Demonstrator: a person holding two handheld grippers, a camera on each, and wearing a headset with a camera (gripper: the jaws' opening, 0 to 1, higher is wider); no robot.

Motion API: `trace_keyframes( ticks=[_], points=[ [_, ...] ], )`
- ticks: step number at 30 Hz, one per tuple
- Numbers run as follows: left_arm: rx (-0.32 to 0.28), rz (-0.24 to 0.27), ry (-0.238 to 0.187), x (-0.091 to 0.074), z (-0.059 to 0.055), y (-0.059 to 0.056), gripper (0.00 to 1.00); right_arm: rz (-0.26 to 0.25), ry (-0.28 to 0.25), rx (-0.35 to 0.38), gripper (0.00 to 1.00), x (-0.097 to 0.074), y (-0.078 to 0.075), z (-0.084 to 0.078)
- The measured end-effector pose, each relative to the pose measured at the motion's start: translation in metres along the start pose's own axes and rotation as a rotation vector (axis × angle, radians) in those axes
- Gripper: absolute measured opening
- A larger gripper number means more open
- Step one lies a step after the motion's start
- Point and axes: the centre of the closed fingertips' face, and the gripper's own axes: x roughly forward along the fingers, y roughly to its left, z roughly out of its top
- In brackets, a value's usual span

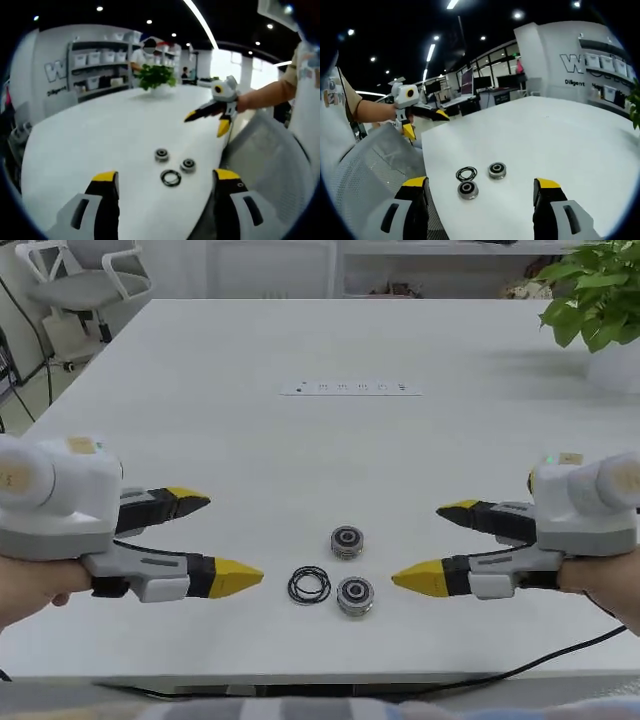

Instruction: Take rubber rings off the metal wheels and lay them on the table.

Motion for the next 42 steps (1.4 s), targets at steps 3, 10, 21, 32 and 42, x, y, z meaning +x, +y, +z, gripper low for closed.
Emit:
trace_keyframes(
  ticks=[3,10,21,32,42],
  points=[
    [0.005,0.002,0.000,-0.002,0.000,-0.001,0.79,-0.016,0.005,-0.020,0.88,-0.007,0.001,-0.003],
    [0.004,0.015,0.000,-0.007,-0.002,0.000,0.82,-0.036,0.001,-0.036,0.92,-0.018,0.004,-0.007],
    [-0.004,0.035,0.000,-0.019,-0.009,0.000,0.83,-0.052,0.011,-0.050,0.98,-0.027,0.010,-0.014],
    [-0.043,0.057,-0.020,-0.025,-0.013,0.002,0.83,-0.054,0.015,-0.055,0.98,-0.029,0.014,-0.019],
    [-0.036,0.063,-0.003,-0.023,-0.018,0.000,0.81,-0.067,0.006,-0.037,0.98,-0.032,0.013,-0.021]
  ],
)
